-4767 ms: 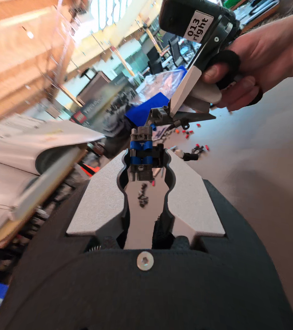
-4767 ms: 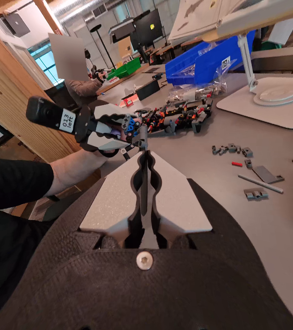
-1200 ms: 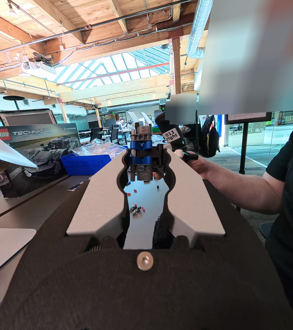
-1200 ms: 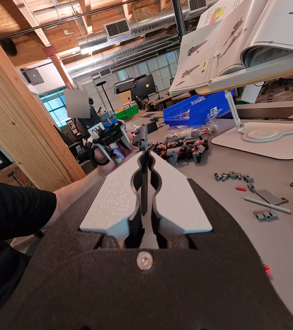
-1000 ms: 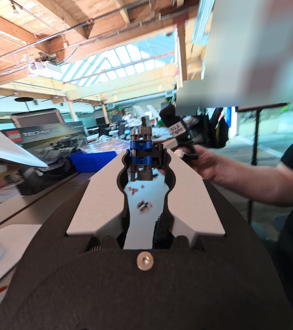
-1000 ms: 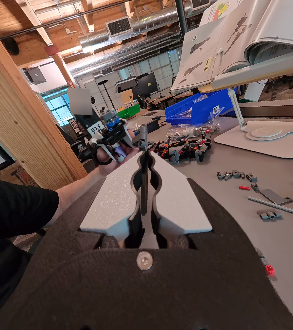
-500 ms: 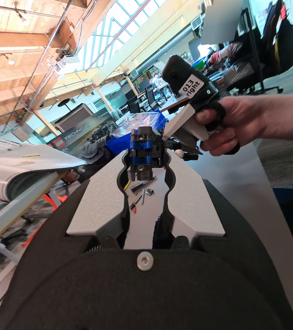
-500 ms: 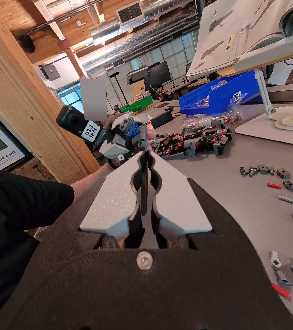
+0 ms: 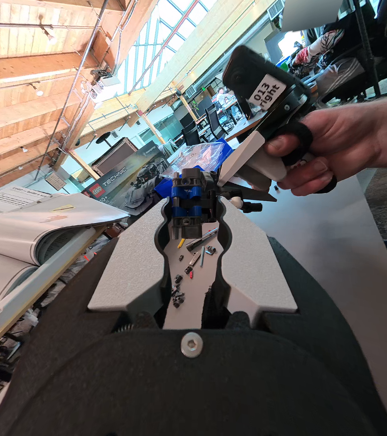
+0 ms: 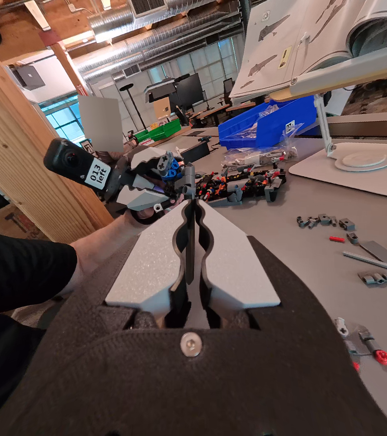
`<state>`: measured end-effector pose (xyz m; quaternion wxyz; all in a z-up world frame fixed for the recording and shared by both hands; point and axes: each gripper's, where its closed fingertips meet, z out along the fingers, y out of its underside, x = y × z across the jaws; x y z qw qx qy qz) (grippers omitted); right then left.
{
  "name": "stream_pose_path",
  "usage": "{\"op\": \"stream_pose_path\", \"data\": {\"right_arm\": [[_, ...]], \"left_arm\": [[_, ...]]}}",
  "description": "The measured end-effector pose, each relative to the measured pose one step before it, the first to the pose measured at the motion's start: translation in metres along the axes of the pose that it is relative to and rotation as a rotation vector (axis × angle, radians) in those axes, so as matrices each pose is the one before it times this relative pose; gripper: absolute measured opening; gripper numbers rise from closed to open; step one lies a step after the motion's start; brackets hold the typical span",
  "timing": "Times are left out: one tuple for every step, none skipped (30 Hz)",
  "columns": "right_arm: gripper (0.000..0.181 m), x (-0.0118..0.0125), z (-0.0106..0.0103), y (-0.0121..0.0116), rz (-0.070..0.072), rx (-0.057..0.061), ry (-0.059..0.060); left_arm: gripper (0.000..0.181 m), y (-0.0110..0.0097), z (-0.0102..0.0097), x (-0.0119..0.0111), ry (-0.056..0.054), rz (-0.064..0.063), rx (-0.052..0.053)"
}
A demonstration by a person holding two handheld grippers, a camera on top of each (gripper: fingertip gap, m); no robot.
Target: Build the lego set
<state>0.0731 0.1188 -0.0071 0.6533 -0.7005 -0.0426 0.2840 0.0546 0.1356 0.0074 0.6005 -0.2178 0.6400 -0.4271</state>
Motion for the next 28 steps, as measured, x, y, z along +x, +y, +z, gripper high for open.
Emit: {"op": "stream_pose_path", "data": {"right_arm": [[0.000, 0.00021, 0.00004, 0.00021, -0.0129, -0.0048, 0.0135], [0.000, 0.00047, 0.00009, 0.00035, -0.0108, -0.0060, 0.0140], [0.000, 0.00064, 0.00024, 0.00036, -0.0066, -0.0056, 0.0125], [0.000, 0.00070, 0.00044, 0.00078, -0.0032, -0.0066, 0.0097], [0.000, 0.00077, 0.00059, 0.00086, -0.0010, -0.0062, 0.0056], [0.000, 0.00072, 0.00065, 0.00093, 0.0025, -0.0046, 0.0017], [0.000, 0.00103, 0.00089, 0.00127, 0.0077, -0.0051, -0.0008], [0.000, 0.00121, 0.00105, 0.00130, 0.0102, -0.0046, -0.0023], [0.000, 0.00130, 0.00112, 0.00144, 0.0096, -0.0043, -0.0019], [0.000, 0.00154, 0.00110, 0.00177, 0.0091, -0.0053, -0.0004], [0.000, 0.00142, 0.00127, 0.00181, 0.0114, -0.0040, -0.0035], [0.000, 0.00104, 0.00105, 0.00161, 0.0172, -0.0012, -0.0094], [0.000, 0.00116, 0.00097, 0.00161, 0.0203, -0.0008, -0.0107], [0.000, 0.00119, 0.00089, 0.00181, 0.0171, -0.0019, -0.0085], [0.000, 0.00088, 0.00097, 0.00171, 0.0130, -0.0021, -0.0073], [0.000, 0.00044, 0.00096, 0.00157, 0.0125, -0.0020, -0.0070], [0.000, 0.00058, 0.00085, 0.00137, 0.0130, -0.0019, -0.0068], [0.000, 0.00065, 0.00062, 0.00102, 0.0136, -0.0016, -0.0069], [0.000, 0.00065, 0.00052, 0.00087, 0.0145, -0.0014, -0.0077], [0.000, 0.00064, 0.00053, 0.00082, 0.0133, -0.0016, -0.0076], [0.000, 0.00055, 0.00070, 0.00087, 0.0109, -0.0017, -0.0069], [0.000, 0.00042, 0.00056, 0.00080, 0.0089, -0.0017, -0.0054], [0.000, 0.00062, 0.00048, 0.00084, 0.0066, -0.0017, -0.0031], [0.000, 0.00060, 0.00045, 0.00070, 0.0054, -0.0015, -0.0024], [0.000, 0.00040, 0.00049, 0.00065, 0.0062, 0.0002, -0.0039], [0.000, 0.00026, 0.00036, 0.00040, 0.0078, 0.0018, -0.0058], [0.000, 0.00026, 0.00046, 0.00063, 0.0088, 0.0014, -0.0059], [0.000, 0.00028, 0.00057, 0.00065, 0.0075, 0.0009, -0.0041]], "left_arm": [[0.034, 0.00030, -0.00037, -0.00002, -0.0029, 0.0057, -0.0037], [0.034, 0.00106, 0.00019, -0.00034, -0.0035, 0.0061, -0.0049], [0.034, 0.00111, 0.00023, -0.00039, -0.0057, 0.0082, -0.0081], [0.034, 0.00117, 0.00002, -0.00036, -0.0043, 0.0068, -0.0091], [0.034, 0.00031, -0.00040, -0.00001, -0.0027, 0.0042, -0.0058], [0.034, 0.00072, -0.00035, -0.00002, -0.0014, 0.0027, -0.0062], [0.034, 0.00130, -0.00036, 0.00036, 0.0001, 0.0006, -0.0086], [0.034, 0.00138, -0.00011, -0.00009, -0.0012, 0.0034, -0.0069], [0.034, 0.00194, -0.00006, 0.00012, -0.0034, 0.0099, -0.0116], [0.034, 0.00257, -0.00007, -0.00011, -0.0029, 0.0114, -0.0151], [0.034, 0.00201, -0.00042, 0.00058, -0.0021, 0.0116, -0.0112], [0.034, 0.00160, -0.00027, 0.00037, -0.0019, 0.0111, -0.0087], [0.034, 0.00141, -0.00033, 0.00057, 0.0002, 0.0098, -0.0100], [0.034, 0.00115, -0.00039, 0.00103, 0.0020, 0.0093, -0.0084], [0.034, 0.00053, -0.00057, 0.00059, 0.0001, 0.0097, -0.0051], [0.034, 0.00100, -0.00065, 0.00021, -0.0008, 0.0089, -0.0046], [0.034, 0.00110, -0.00054, 0.00023, 0.0011, 0.0080, -0.0053], [0.034, 0.00119, -0.00023, 0.00041, 0.0012, 0.0061, -0.0052], [0.034, 0.00106, -0.00002, 0.00091, 0.0014, 0.0031, -0.0041], [0.034, 0.00084, -0.00003, 0.00015, 0.0013, 0.0018, -0.0028], [0.034, 0.00077, -0.00008, 0.00030, 0.0014, -0.0007, -0.0019], [0.033, 0.00068, -0.00046, 0.00045, 0.0029, -0.0022, -0.0012], [0.033, 0.00093, -0.00028, 0.00041, 0.0031, -0.0008, -0.0012], [0.033, 0.00111, -0.00010, 0.00042, 0.0011, 0.0008, -0.0022], [0.033, 0.00074, -0.00015, 0.00023, 0.0000, 0.0007, -0.0003], [0.033, 0.00029, -0.00035, 0.00015, 0.0012, -0.0022, 0.0021], [0.033, 0.00024, -0.00029, 0.00012, 0.0008, -0.0016, 0.0010], [0.033, 0.00064, -0.00012, 0.00004, 0.0001, 0.0004, -0.0011]]}}
